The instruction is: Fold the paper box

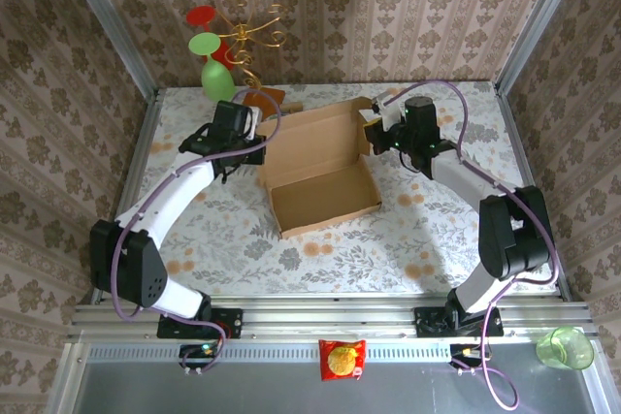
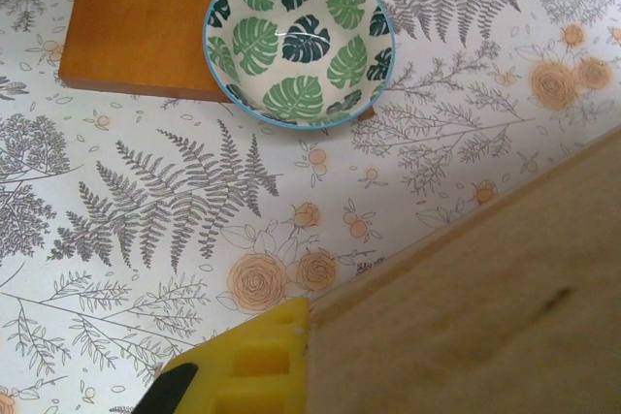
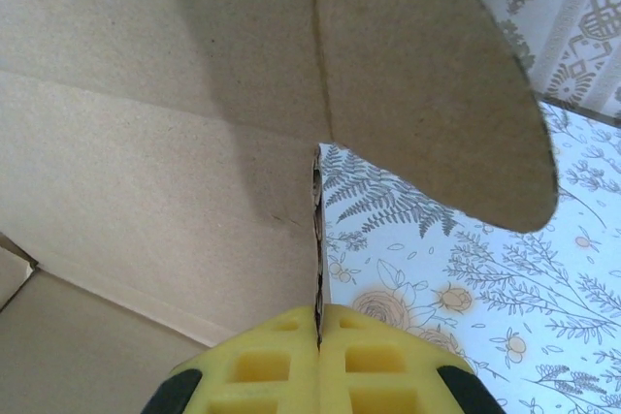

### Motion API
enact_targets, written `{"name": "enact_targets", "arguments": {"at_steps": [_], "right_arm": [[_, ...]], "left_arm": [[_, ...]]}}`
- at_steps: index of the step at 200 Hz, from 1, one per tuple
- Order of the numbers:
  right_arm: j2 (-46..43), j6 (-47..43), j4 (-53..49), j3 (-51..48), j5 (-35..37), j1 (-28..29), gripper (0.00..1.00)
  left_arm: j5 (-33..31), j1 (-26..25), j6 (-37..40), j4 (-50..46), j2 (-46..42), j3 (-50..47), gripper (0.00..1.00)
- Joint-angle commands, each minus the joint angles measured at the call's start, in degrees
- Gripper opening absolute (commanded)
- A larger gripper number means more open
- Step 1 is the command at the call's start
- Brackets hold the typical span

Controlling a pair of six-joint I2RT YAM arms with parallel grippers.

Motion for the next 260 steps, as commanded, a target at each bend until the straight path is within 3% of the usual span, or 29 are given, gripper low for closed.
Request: {"name": "enact_targets", "arguments": {"at_steps": [1, 41, 91, 158, 180, 260], "right_arm": [[-3.1, 5.7, 6.2, -1.9, 4.9, 2.0, 0.00], [-3.5, 12.3, 15.6, -5.5, 12.4, 3.6, 0.00], [-2.1, 15.0, 26.3, -9.0, 16.7, 3.7, 0.00], [-0.7, 18.6, 35.9, -15.9, 18.9, 4.4, 0.00], [-0.8, 19.0, 38.1, -18.1, 19.4, 4.4, 0.00], [-4.7, 20.4, 37.9, -24.1, 24.9, 7.4, 0.00]], "left_arm": [[-3.8, -1.0, -3.1, 1.4, 1.1, 3.7, 0.00], [-4.4, -1.4, -4.0, 3.8, 5.7, 8.6, 0.00], [-5.5, -1.4, -3.9, 12.9, 9.5, 9.7, 0.00], [-4.9, -1.6, -5.1, 36.1, 6.2, -3.6, 0.00], [-5.1, -4.1, -4.4, 42.1, 4.3, -8.4, 0.00], [-5.7, -6.9, -5.9, 44.0, -1.1, -16.1, 0.00]]}}
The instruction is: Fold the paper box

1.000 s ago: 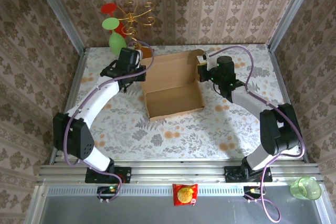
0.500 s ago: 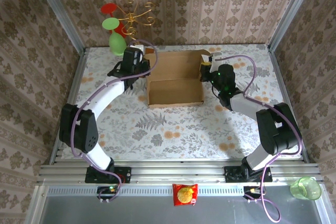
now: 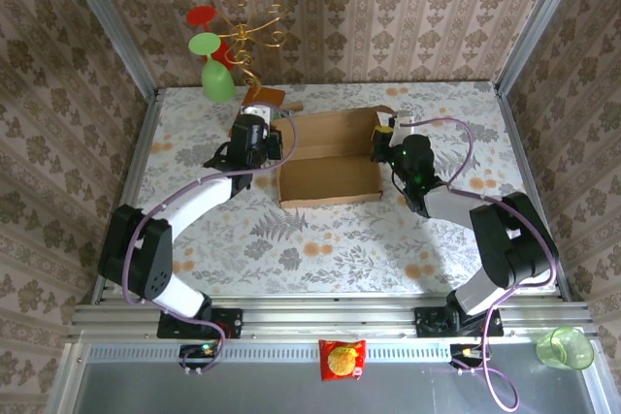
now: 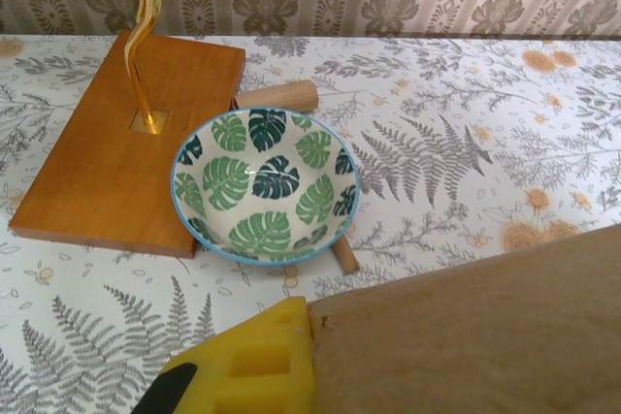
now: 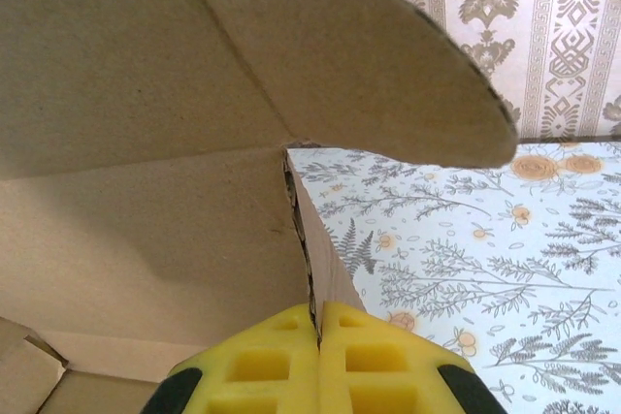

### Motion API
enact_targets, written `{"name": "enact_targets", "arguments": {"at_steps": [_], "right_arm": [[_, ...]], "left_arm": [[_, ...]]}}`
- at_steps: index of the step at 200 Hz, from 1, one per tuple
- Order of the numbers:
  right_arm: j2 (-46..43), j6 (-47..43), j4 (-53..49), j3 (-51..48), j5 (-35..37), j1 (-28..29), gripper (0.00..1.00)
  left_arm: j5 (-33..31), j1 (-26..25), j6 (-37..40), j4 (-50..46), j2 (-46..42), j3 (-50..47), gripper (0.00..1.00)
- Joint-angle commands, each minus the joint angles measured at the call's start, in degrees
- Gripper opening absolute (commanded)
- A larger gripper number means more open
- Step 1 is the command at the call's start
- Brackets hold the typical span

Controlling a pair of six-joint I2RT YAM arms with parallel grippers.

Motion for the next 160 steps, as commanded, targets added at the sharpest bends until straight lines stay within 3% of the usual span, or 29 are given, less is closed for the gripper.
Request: {"name": "enact_targets", "arguments": {"at_steps": [1, 85, 116, 160], "right_arm": [[-2.1, 1.6, 1.1, -2.5, 1.6, 2.4, 0.00], [-2.5, 0.6, 5.6, -7.2, 7.4, 5.5, 0.00], [-0.4, 0.6, 9.3, -8.7, 8.4, 6.3, 0.00], [5.9, 1.2, 22.9, -13.9, 10.1, 7.5, 0.00]], "left_arm": [[2.2, -1.5, -2.8, 7.4, -3.5, -1.9, 0.00], [1.7, -2.1, -0.7, 17.5, -8.6, -12.7, 0.00], [1.0, -2.4, 0.5, 26.1, -9.8, -19.5, 0.00], [0.9, -2.6, 1.9, 42.7, -7.8, -30.4, 0.00]]}}
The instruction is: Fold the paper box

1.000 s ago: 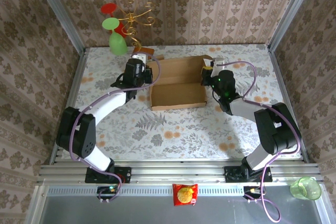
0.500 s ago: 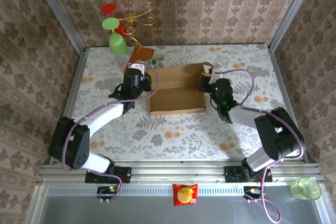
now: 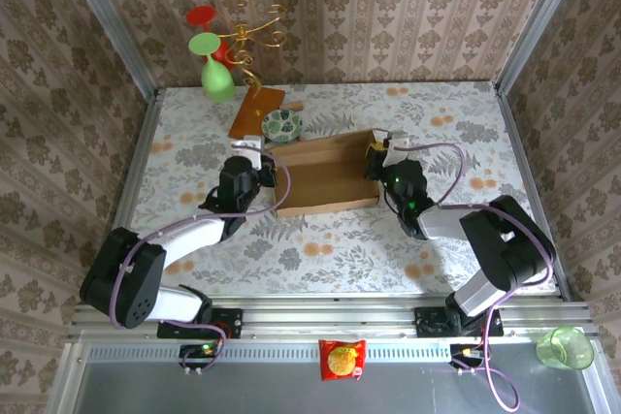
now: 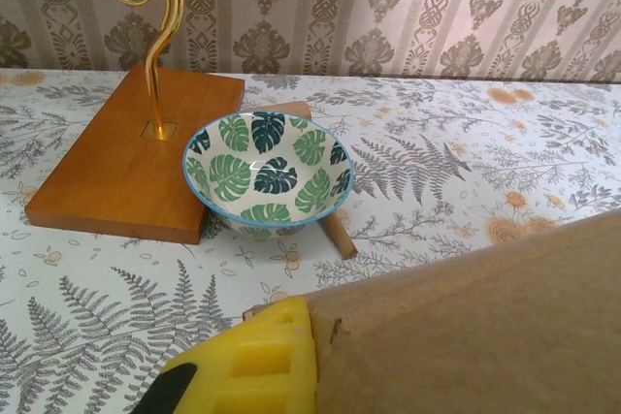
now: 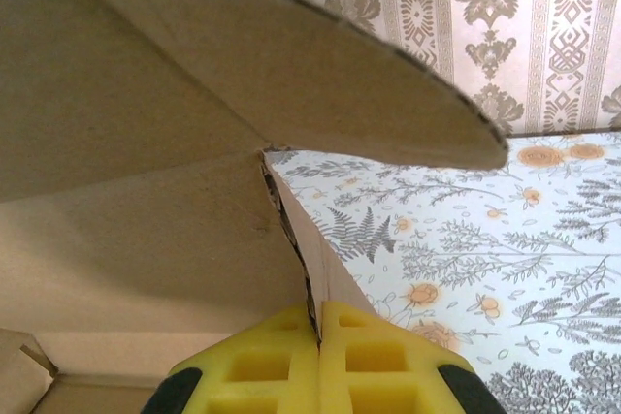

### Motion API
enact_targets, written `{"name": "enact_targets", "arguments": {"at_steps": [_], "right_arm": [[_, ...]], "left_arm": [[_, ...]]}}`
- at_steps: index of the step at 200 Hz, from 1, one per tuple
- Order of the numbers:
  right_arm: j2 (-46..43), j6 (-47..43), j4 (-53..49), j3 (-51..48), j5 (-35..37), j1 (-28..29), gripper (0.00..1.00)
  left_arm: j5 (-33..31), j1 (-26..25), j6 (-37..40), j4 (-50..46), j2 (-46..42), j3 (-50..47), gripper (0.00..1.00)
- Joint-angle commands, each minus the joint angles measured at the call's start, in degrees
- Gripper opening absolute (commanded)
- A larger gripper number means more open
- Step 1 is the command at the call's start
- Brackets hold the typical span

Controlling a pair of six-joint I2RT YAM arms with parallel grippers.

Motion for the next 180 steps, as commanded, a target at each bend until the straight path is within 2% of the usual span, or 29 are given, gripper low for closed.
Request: {"name": "enact_targets", "arguments": {"at_steps": [1, 26, 66, 90, 132, 165, 180], "right_arm": [[4.7, 0.6, 7.1, -3.5, 1.9, 0.9, 0.00], [8.6, 2.1, 13.6, -5.7, 2.1, 1.1, 0.00], [7.2, 4.3, 10.7, -6.4, 1.4, 1.2, 0.00], [3.6, 7.9, 5.4, -7.9, 4.4, 1.4, 0.17], [-11.1, 14.9, -12.9, -9.7, 5.8, 1.7, 0.44], [-27.8, 23.6, -33.8, -10.1, 6.0, 2.4, 0.58], [-34.4, 27.0, -41.4, -10.1, 3.9, 2.4, 0.59]], "left_arm": [[2.7, -1.0, -0.3, 13.0, 1.1, -4.7, 0.00], [2.5, -1.8, -0.2, 22.3, 4.6, -8.7, 0.00], [0.0, -4.9, 0.9, 29.8, 8.8, -11.2, 0.00], [-2.5, -6.5, 1.7, 29.6, 9.4, -11.8, 0.00], [-7.5, -8.4, 2.0, 33.0, 13.3, -14.5, 0.00], [-10.2, -10.7, 2.7, 35.8, 17.2, -14.8, 0.00], [-12.4, -12.4, 3.1, 36.2, 18.9, -14.6, 0.00]]}}
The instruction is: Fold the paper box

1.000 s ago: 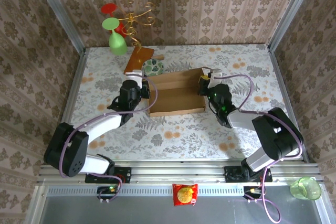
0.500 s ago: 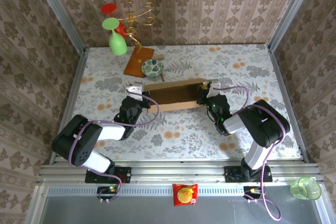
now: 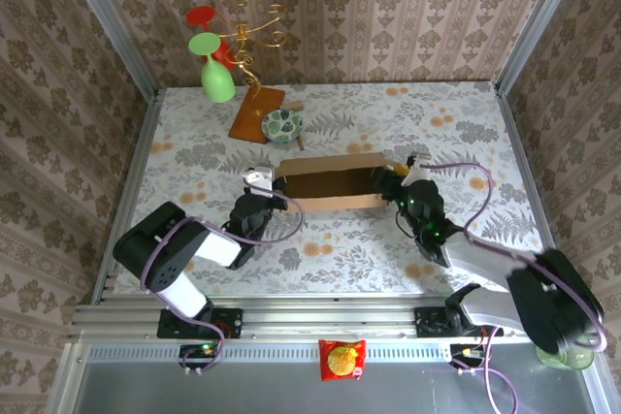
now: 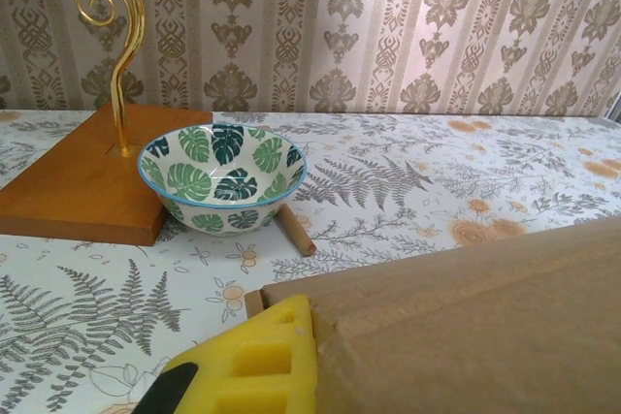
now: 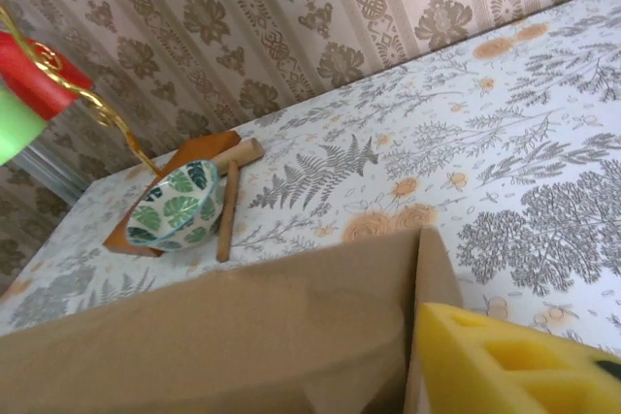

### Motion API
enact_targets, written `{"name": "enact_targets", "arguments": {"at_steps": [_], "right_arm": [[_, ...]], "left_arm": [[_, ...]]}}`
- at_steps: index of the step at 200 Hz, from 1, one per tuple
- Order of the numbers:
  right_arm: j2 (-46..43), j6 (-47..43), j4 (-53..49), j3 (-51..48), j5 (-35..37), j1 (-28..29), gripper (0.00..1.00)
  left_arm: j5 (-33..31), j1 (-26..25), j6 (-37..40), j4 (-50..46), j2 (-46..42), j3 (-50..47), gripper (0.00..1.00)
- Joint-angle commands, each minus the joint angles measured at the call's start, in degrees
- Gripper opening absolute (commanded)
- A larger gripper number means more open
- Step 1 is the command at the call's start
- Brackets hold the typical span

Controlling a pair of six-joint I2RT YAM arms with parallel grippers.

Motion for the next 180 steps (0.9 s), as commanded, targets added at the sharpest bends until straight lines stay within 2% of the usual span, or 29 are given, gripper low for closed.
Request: {"name": "enact_targets", "arguments": {"at_steps": [1, 57, 100, 137, 180], "right_arm": [[-8.6, 9.0, -18.7, -0.5, -0.1, 0.4, 0.59], [-31.6, 28.3, -40.4, -5.2, -6.7, 1.3, 0.56], [-45.4, 42.0, -46.5, -8.0, -6.3, 5.6, 0.57], [-43.9, 48.5, -43.2, -7.7, -5.5, 7.7, 0.60], [-33.4, 54.2, -32.5, -7.5, -6.2, 8.5, 0.59]], "left_arm": [[-2.7, -2.5, 0.1, -3.0, 3.7, -1.3, 0.00], [-8.8, -7.5, 1.7, -2.5, 6.5, -0.6, 0.00], [-12.8, -10.9, 2.6, -2.4, 9.8, 0.2, 0.00], [-15.0, -12.8, 2.4, -2.4, 11.7, 0.7, 0.00], [-16.4, -14.2, 1.3, -2.3, 13.1, 1.1, 0.00]]}}
